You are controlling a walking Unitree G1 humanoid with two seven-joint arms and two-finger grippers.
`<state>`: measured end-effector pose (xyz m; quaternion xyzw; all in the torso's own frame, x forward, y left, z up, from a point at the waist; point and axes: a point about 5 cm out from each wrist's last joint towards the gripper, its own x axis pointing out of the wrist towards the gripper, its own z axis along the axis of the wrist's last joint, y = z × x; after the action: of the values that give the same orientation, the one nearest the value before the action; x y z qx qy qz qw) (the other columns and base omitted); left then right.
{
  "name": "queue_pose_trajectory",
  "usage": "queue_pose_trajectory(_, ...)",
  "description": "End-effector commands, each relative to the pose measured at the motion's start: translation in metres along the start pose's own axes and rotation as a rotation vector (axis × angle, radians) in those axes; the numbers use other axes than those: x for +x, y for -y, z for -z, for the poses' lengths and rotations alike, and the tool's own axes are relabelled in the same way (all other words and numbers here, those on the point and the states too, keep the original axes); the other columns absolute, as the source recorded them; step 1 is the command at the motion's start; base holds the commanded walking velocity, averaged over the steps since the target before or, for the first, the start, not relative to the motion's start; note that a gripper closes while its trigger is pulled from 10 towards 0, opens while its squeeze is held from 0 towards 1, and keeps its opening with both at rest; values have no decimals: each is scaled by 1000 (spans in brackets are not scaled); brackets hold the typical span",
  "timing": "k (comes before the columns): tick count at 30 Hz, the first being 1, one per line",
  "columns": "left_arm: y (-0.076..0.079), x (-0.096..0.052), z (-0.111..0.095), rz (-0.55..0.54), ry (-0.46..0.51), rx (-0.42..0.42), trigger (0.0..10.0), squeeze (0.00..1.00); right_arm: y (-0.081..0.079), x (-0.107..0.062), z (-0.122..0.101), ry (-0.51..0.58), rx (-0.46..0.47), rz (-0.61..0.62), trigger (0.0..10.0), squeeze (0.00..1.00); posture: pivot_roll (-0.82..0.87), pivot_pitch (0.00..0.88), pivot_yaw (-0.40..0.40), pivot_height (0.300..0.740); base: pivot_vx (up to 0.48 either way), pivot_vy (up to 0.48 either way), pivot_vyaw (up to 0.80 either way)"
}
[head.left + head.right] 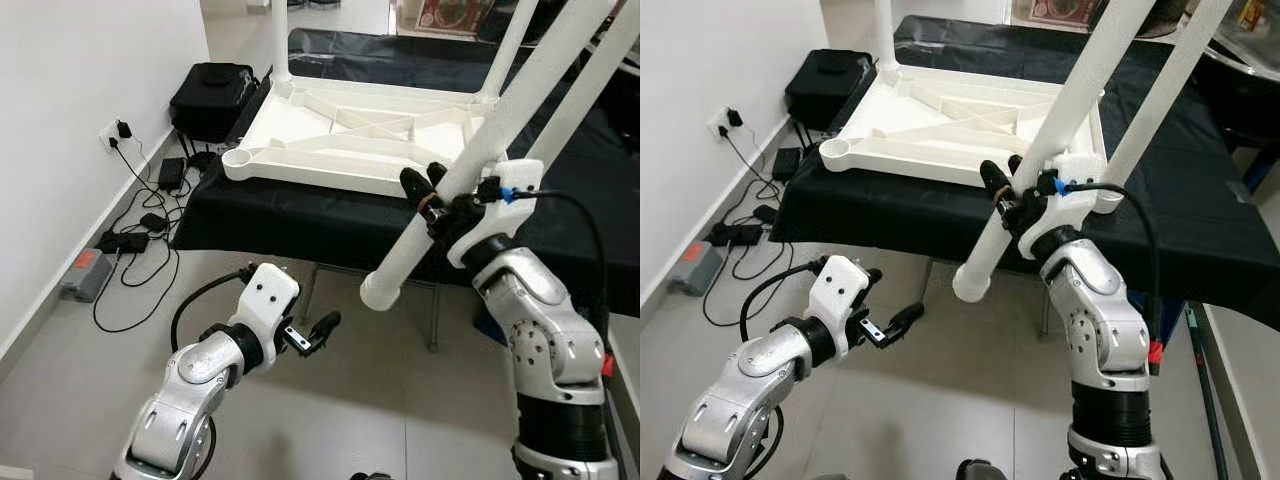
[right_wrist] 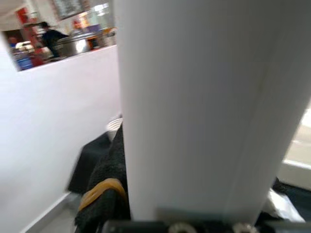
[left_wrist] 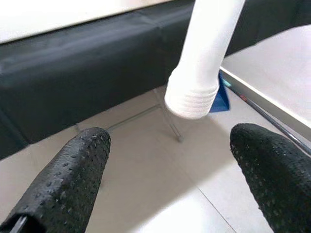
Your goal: Building children table
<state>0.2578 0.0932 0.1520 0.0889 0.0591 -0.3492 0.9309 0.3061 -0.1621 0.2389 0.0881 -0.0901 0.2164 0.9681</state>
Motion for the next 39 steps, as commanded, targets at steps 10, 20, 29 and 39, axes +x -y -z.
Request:
queue_pose_trajectory(10, -7, 18, -2, 56, -26, 66, 10000, 0, -12, 8, 1, -47, 31, -119, 10000, 0, 97, 156, -36, 740, 0, 0, 0)
queue_pose_trajectory(20, -2, 50, -18, 103, 52, 72, 10000, 0, -35, 9, 3, -58, 95, -214, 10000, 0, 95, 170, -30, 740, 0, 0, 0)
queue_pose_trajectory(29, 8, 62, -23, 158, 69, 80, 10000, 0, -47, 11, -5, -42, 98, -264, 10000, 0, 89, 175, -28, 740, 0, 0, 0)
queue_pose_trajectory(39, 23, 60, -6, 226, 39, 76, 10000, 0, -53, 17, -23, 3, 108, -291, 10000, 0, 88, 177, -25, 740, 0, 0, 0)
